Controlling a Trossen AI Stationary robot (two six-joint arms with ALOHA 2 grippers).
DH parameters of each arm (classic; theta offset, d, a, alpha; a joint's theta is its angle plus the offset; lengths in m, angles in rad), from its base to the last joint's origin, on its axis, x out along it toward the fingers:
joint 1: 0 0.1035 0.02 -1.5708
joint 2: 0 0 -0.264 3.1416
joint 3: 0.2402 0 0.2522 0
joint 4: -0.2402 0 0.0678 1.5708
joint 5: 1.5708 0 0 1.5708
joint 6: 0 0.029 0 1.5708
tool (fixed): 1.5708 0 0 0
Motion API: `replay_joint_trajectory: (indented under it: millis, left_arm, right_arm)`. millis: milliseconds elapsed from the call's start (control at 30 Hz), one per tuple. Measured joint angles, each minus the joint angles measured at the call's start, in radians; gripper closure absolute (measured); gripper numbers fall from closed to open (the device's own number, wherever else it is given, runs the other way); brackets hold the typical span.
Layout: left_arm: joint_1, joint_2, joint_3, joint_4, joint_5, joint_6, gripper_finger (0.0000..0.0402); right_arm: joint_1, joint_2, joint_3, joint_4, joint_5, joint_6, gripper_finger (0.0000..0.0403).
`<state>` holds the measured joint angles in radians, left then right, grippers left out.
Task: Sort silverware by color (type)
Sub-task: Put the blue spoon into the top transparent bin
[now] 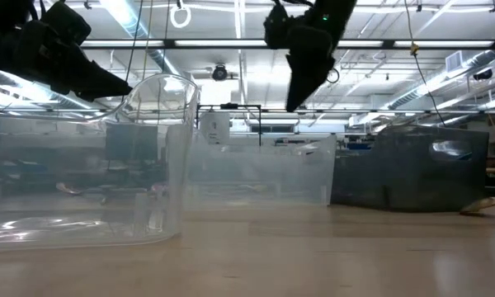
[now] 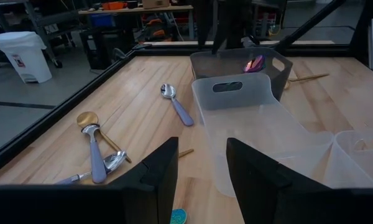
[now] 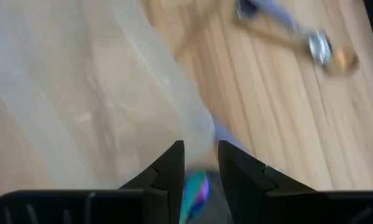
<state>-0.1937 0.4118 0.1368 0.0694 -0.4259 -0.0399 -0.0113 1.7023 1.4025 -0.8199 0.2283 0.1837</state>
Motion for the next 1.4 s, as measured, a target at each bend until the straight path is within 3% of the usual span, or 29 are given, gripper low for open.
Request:
replay_joint_trajectory:
  millis: [433,733,833,1100,1233,1400]
  left_arm:
    - [0.001,0.000,0.000,0.001,0.000,-0.003,0.0258]
    - [0.005,0.000,0.000,-0.019,-0.004,-0.039,0.0258]
    - [0.032,0.000,0.006,-0.053,-0.008,-0.084,0.0258]
    - [0.116,0.062,0.136,-0.356,-0.015,-0.287,0.0258]
    - [0.141,0.124,0.140,-0.365,-0.016,-0.378,0.0258]
    - [0.158,0.229,0.140,-0.368,-0.016,-0.446,0.0258]
  right_arm:
    - [-0.122,0.067,0.004,0.123,-0.114,-0.023,0.0296]
    - [-0.149,0.191,0.117,0.122,-0.118,-0.026,0.0296]
    - [-0.157,0.210,0.143,0.117,-0.120,-0.035,0.0296]
    - [-0.182,0.205,0.148,0.109,-0.110,-0.054,0.0296]
    - [-0.168,0.203,0.113,0.162,-0.039,-0.062,0.0296]
    - [-0.161,0.148,0.051,0.242,-0.034,-0.083,0.0296]
